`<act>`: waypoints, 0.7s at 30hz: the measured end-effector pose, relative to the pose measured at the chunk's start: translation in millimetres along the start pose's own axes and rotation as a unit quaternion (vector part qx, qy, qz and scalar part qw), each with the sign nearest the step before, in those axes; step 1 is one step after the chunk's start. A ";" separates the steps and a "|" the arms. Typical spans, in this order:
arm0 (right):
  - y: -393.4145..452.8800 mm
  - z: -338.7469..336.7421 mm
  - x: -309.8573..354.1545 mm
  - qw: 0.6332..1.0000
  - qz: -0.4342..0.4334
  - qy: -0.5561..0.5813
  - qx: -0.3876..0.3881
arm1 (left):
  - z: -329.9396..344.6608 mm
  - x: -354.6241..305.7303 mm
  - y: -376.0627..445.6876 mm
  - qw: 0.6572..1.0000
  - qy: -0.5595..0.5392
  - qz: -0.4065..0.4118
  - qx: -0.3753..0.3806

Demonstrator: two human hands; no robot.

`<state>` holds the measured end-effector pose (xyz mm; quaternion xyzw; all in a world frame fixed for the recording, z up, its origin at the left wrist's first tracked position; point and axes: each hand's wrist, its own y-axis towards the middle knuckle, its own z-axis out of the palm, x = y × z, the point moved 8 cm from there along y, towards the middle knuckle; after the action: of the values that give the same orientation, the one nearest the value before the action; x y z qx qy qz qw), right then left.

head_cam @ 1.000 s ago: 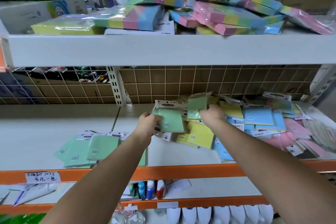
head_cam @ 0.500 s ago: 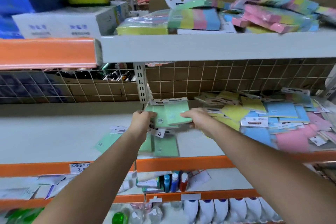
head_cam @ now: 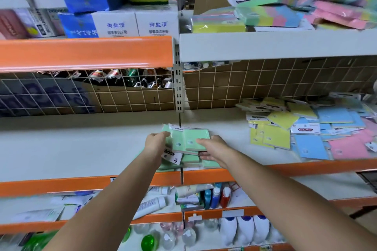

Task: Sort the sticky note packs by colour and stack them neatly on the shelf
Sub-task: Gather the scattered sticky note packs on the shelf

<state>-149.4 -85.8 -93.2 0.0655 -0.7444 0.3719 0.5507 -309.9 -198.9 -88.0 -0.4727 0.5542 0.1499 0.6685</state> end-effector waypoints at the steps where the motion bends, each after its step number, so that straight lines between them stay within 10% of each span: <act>1: -0.3 1.5 -1.2 1.000 0.002 0.005 -0.006 | -3.9 -1.2 0.6 1.000 0.009 0.006 -0.008; 21: -2.0 -17.7 -5.7 0.979 -0.008 -0.173 -0.108 | -36.2 -14.9 -1.3 0.916 0.376 0.100 -0.101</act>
<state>-132.6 -77.9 -95.2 0.0753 -0.8635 0.2679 0.4207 -335.8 -223.6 -72.0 -0.5012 0.7911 0.0827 0.3408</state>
